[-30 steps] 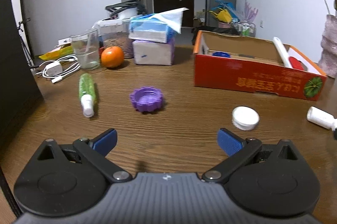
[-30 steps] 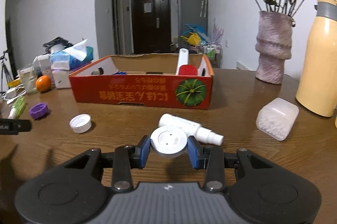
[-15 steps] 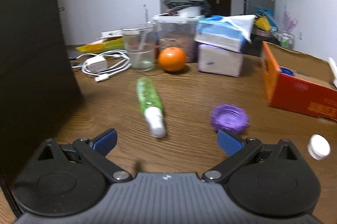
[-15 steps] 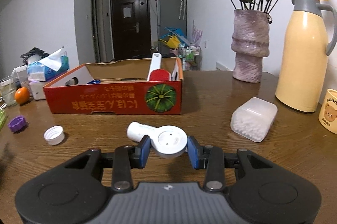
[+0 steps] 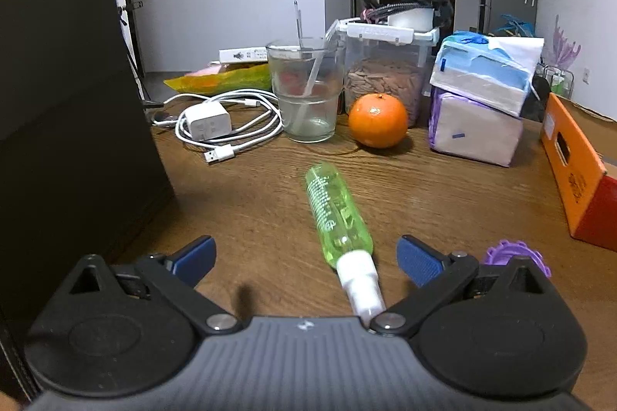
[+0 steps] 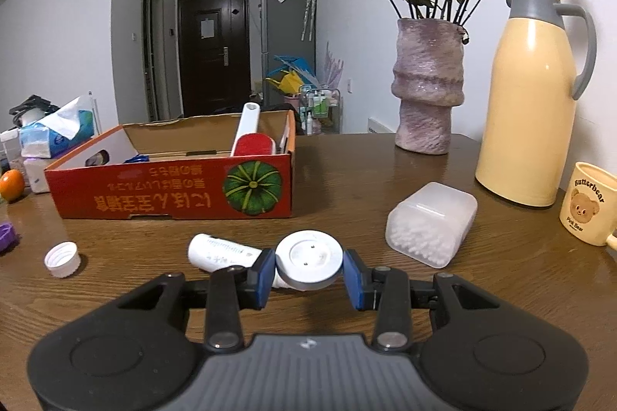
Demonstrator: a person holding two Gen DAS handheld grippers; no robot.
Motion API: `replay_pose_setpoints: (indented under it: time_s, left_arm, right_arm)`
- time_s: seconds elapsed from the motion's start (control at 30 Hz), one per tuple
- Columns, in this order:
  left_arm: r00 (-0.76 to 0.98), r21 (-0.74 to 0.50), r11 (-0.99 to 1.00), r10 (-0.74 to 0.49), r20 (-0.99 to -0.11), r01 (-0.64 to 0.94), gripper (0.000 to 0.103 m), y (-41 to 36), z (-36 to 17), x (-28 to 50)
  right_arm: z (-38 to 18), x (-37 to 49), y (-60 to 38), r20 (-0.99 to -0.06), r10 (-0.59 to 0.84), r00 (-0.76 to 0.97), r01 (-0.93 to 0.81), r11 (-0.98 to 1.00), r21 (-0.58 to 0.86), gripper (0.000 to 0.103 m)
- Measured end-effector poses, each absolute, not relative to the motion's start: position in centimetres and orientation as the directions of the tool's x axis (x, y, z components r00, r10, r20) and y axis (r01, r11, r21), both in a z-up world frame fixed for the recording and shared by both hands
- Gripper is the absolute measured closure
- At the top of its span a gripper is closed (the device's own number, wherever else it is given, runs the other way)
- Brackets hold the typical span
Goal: Organize rigid objects
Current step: 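Grasp the green spray bottle with the left tool while the right holds the puck, then carry the green bottle and white puck over the cardboard box with both tools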
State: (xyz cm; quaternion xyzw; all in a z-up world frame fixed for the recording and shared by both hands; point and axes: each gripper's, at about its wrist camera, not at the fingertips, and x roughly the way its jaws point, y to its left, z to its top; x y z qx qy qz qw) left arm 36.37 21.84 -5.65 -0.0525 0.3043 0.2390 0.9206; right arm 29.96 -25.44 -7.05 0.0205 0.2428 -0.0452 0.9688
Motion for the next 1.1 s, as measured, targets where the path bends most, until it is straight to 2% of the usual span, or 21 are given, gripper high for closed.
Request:
replay_pose_setpoints:
  time_s: [0.1,0.23,0.43,0.63,0.8,1.1]
  left_arm:
    - [0.698,0.053,0.891,0.39,-0.601,-0.452,0.008,22.2,-6.0,37.5]
    - [0.702,0.056,0.906,0.364,-0.612,-0.42,0.011,22.6,-6.4,38.9]
    - [0.687,0.043,0.916,0.331,-0.647,-0.4,0.027,23.5,-7.0,40.7]
    - [0.688,0.027,0.928,0.295,-0.663,-0.372,0.046,23.4,-7.3,40.8]
    - [0.702,0.016,0.936,0.276,-0.657,-0.352,0.07,23.0,-7.2,40.5]
    - [0.701,0.032,0.936,0.285,-0.654,-0.35,0.071,22.4,-7.0,40.1]
  right_arm:
    - [-7.2,30.1,-25.6,-0.472,-0.091,0.877,0.109,0.994,0.012,0.065]
    - [-7.3,30.2,-25.8,-0.468,-0.107,0.877,0.123,0.992,0.004,0.065]
    - [-7.5,30.4,-25.8,-0.468,-0.128,0.875,0.139,0.99,-0.011,0.065]
    - [-7.6,30.5,-25.7,-0.466,-0.13,0.875,0.138,0.99,-0.016,0.065]
    - [-7.5,30.5,-25.7,-0.463,-0.119,0.879,0.13,0.991,-0.008,0.065]
    - [-7.2,30.2,-25.6,-0.45,-0.106,0.887,0.117,0.993,-0.004,0.065]
